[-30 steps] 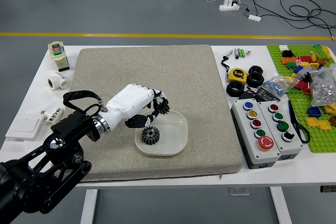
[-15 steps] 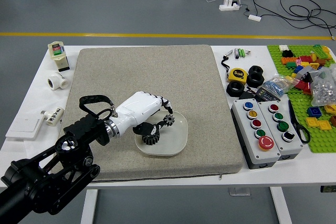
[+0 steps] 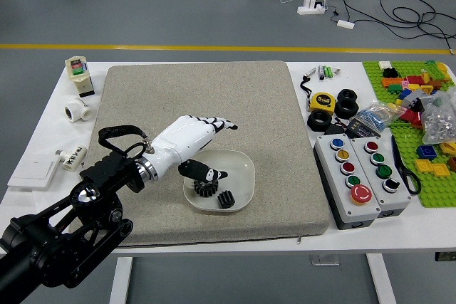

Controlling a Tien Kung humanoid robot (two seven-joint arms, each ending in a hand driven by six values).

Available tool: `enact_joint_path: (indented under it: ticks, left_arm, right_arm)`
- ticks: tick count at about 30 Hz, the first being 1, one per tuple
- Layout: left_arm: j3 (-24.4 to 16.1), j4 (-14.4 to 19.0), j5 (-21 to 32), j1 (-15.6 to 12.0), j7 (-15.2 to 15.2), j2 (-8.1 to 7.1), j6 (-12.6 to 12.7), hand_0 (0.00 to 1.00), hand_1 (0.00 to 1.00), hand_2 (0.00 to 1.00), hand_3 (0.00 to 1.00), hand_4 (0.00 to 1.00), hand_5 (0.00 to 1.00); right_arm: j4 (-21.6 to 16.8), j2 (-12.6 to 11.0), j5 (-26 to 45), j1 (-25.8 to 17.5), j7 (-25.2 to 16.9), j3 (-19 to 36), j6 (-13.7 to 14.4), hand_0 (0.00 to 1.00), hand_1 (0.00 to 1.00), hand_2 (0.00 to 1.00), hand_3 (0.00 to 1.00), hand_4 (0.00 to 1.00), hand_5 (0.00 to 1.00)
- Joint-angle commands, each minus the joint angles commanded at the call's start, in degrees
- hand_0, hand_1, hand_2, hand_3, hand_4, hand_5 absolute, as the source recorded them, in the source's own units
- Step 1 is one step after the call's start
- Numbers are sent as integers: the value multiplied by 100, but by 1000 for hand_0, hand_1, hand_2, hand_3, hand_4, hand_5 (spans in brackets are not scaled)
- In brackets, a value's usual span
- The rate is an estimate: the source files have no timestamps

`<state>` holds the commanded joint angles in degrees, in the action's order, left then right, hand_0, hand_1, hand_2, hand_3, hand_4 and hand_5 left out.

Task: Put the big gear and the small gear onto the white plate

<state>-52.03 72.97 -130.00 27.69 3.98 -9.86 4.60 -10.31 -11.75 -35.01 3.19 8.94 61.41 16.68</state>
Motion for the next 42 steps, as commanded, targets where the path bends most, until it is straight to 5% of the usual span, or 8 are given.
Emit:
enact_joint_path:
  ticks: [11, 12, 20, 24, 25, 30, 31, 42]
  left_arm:
    - [-458, -88, 0, -109, 4, 68, 938, 665, 783, 934, 867, 912, 366]
    - [-538, -115, 17, -131, -24, 85, 1029, 749, 849, 993, 880, 877, 369]
    - [-1288, -239, 1418, -477, 118, 285, 1561, 755, 839, 940, 830, 818, 451]
    - [-1545, -152, 2386, -720, 394, 340, 1065, 755, 839, 940, 830, 818, 451]
    - [-1539, -114, 2609, -790, 427, 341, 853, 791, 840, 909, 808, 854, 605]
    - [-1622, -97, 3838, -992, 243, 364, 66, 791, 840, 909, 808, 854, 605]
    - [-1629, -108, 4062, -1015, 208, 369, -37, 826, 851, 912, 834, 889, 786]
    - [-1712, -186, 6743, -1077, 264, 418, -37, 833, 856, 912, 836, 893, 818]
  right_arm:
    - [0, 7, 22, -22, 0, -9, 6, 612, 608, 695, 572, 771, 734]
    - [0, 8, 26, -25, 0, -13, 7, 612, 608, 695, 572, 772, 733]
    - [0, 16, 10, -66, 9, -24, 7, 612, 608, 695, 571, 772, 733]
    - [0, 22, -8, -91, 16, -26, 7, 612, 608, 695, 571, 772, 733]
    - [0, 23, -9, -97, 18, -28, 8, 612, 608, 695, 571, 771, 733]
    - [0, 31, -27, -122, 24, -18, 10, 612, 608, 695, 571, 771, 733]
    - [0, 31, -35, -124, 26, -16, 10, 612, 607, 695, 571, 770, 732]
    - [0, 29, 16, -101, 20, -52, 9, 613, 607, 695, 570, 770, 733]
